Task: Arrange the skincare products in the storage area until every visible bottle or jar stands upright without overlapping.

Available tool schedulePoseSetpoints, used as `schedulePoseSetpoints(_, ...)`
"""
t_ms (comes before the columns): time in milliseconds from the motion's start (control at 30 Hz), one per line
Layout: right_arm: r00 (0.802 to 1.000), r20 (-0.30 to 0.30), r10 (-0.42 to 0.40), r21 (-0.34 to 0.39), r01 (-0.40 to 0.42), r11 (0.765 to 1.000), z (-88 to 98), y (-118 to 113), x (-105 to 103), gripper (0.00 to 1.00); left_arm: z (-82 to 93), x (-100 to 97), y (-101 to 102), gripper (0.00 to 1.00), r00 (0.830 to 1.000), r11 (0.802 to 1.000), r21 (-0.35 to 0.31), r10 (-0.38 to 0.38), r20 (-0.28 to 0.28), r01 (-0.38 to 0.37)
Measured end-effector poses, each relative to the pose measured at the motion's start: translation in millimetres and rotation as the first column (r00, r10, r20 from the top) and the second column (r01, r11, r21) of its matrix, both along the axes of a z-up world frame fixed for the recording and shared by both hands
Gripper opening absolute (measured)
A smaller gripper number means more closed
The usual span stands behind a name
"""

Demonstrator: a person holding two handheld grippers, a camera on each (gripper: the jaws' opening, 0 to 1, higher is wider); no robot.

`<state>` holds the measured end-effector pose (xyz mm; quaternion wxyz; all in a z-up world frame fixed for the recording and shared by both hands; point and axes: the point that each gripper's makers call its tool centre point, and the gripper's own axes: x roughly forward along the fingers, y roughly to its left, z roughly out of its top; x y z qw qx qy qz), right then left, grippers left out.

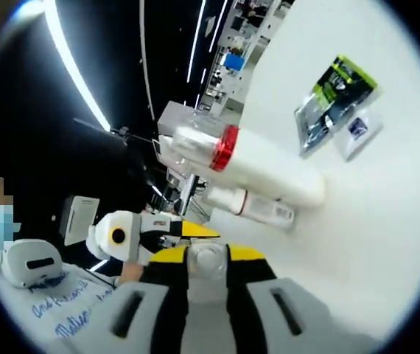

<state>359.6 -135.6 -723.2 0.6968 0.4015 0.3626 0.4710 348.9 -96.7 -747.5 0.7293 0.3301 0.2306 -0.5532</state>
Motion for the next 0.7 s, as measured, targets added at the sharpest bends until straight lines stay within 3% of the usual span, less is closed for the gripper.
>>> schedulePoseSetpoints(233, 0.994, 0.102, 0.047, -0.109, -0.035, 0.993, 2.0, 1.4, 0.4, 0.17, -2.4, -0.2, -0.9, 0.18, 0.999, 1.000, -0.020, 0.013, -0.035, -0.013)
schedulePoseSetpoints(433, 0.964, 0.230, 0.135, -0.217, -0.085, 0.973, 9.1, 5.8, -2.9, 0.17, -4.3, -3.3, -2.0, 0.20, 0.996, 0.999, -0.044, 0.022, -0.083, -0.026)
schedulePoseSetpoints(567, 0.918, 0.327, 0.224, -0.307, -0.121, 0.944, 13.3, 9.3, -5.8, 0.18, -7.7, -5.1, -3.5, 0.21, 0.994, 0.999, -0.044, 0.022, -0.103, -0.026)
schedulePoseSetpoints(700, 0.872, 0.387, 0.298, -0.386, -0.140, 0.912, 17.5, 15.6, -9.5, 0.18, -12.2, -7.5, -4.3, 0.22, 0.993, 0.999, -0.036, 0.015, -0.117, -0.019)
